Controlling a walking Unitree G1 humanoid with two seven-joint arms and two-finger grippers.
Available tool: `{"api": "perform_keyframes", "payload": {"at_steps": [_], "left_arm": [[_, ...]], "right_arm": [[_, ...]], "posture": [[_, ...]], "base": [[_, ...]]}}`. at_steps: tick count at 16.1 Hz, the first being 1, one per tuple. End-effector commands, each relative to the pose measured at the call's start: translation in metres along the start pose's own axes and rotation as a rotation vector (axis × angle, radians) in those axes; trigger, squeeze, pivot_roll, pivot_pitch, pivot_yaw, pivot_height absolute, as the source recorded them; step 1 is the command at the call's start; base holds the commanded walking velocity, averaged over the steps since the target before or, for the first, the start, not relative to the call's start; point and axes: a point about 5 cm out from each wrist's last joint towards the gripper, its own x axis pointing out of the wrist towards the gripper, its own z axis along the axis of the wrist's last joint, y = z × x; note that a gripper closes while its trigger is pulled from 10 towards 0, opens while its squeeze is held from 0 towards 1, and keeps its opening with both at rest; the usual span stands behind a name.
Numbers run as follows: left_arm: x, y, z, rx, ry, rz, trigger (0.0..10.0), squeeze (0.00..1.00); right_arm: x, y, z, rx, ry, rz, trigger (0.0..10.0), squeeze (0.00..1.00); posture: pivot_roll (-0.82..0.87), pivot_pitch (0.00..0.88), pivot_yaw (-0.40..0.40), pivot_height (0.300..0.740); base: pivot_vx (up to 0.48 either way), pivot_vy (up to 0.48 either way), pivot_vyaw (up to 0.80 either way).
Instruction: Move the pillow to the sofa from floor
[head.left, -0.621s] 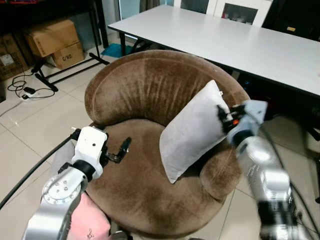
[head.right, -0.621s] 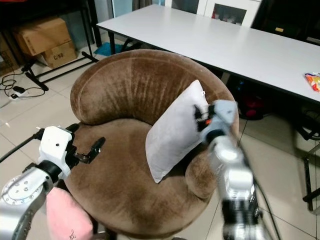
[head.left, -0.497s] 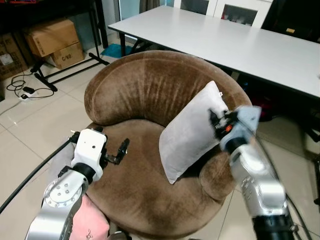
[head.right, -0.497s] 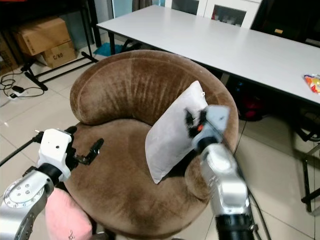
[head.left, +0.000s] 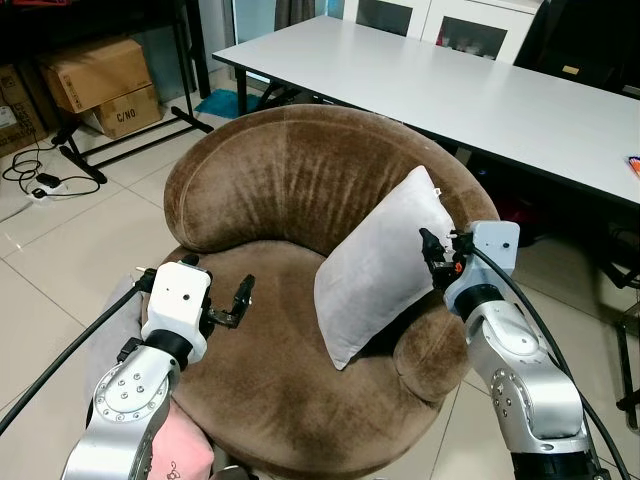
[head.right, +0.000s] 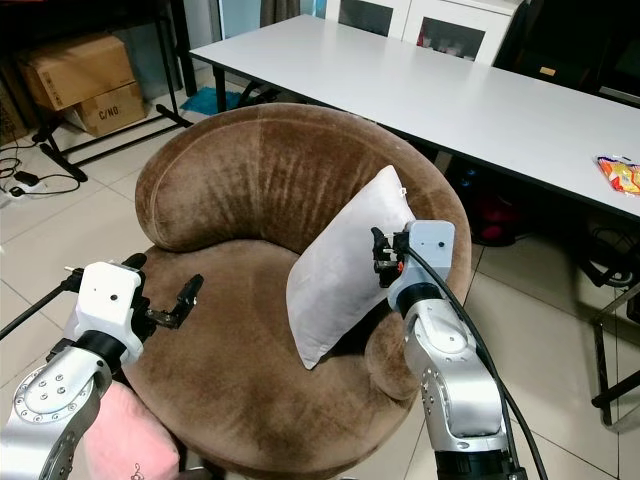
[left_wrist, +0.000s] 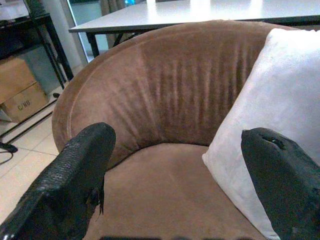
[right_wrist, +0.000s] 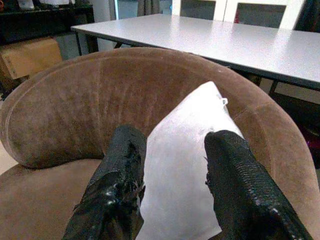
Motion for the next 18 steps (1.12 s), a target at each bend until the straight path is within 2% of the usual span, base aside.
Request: {"api": "perform_keyframes", "payload": {"at_steps": [1, 15, 18], "left_arm": [[-0.0005, -0.0003, -0.0014, 0.002, 0.003, 0.009, 10.0, 0.00], [0.0006, 0.0051, -0.0017, 0.024, 0.008, 0.032, 10.0, 0.00], [0.0005, 0.0092, -0.0030, 0.025, 0.008, 0.075, 10.0, 0.00]], "right_arm": [[-0.0014, -0.0020, 0.0008, -0.017, 0.007, -0.014, 10.0, 0.00], [0.0022, 0.0019, -0.0014, -0.011, 0.048, -0.023, 10.0, 0.00], [0.0029, 0.0030, -0.0006, -0.022, 0.047, -0.019, 10.0, 0.00]], "posture": [[-0.01, 0.000, -0.066, 0.740], [0.01, 0.000, -0.073, 0.740], [0.00, 0.000, -0.073, 0.740]], "base": [[-0.247, 0.000, 0.00], [-0.257, 0.000, 0.00], [-0.082, 0.000, 0.00]]}}
